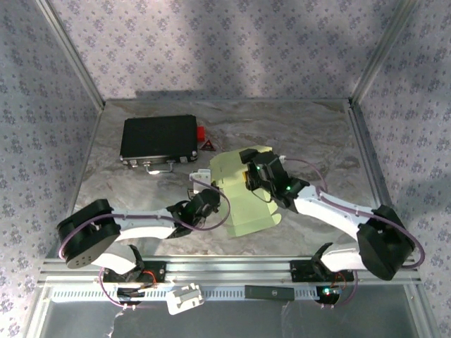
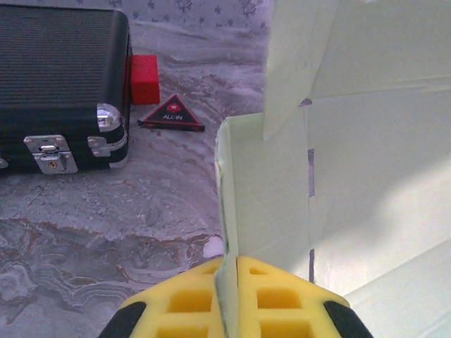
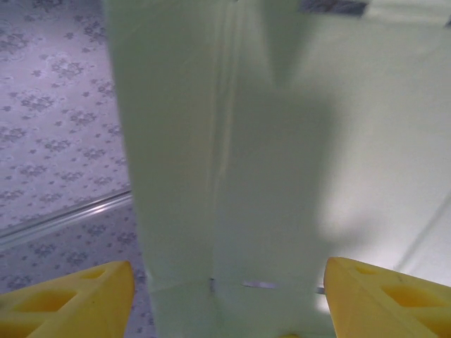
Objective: Fold the paper box
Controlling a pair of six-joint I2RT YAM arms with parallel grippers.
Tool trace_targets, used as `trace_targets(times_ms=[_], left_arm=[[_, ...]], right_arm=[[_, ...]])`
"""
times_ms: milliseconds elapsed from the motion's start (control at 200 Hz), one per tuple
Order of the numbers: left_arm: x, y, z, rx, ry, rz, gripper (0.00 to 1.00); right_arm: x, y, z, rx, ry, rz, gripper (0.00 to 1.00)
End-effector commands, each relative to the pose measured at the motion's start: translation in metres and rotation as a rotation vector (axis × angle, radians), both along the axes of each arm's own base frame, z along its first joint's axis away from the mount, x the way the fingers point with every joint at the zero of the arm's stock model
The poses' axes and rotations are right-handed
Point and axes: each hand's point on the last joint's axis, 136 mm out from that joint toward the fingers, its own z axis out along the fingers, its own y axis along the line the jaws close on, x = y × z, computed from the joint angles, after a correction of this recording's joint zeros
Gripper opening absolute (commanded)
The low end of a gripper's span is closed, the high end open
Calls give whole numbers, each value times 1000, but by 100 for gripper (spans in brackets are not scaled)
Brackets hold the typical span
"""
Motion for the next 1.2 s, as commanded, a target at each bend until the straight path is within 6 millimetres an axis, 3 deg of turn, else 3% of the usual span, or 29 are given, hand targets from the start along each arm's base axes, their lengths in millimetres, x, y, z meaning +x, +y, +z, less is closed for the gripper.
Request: trace_targets(times_ms=[0, 85, 330, 585, 820, 1064, 1194], left_arm=[[0, 0, 20, -41, -66, 19, 0], [-1, 0, 20, -35, -68, 21, 0], [-6, 4, 24, -21, -79, 19, 0], [-7, 5, 23, 11, -81, 7, 0], [-8, 8, 22, 35, -80, 4, 0], [-8, 8, 23, 42, -84, 3, 0], [-9, 10, 24, 41, -84, 4, 0]], right_arm=[[14, 12, 28, 49, -18, -22, 74], [16, 19, 29, 39, 7, -7, 76], [24, 19, 0, 29, 155, 25, 72], [43, 25, 3, 48, 181, 89, 68], [46, 21, 11, 44, 195, 118, 69], [39, 23, -2, 38, 282, 144, 49], [42, 20, -6, 36, 290, 135, 46]])
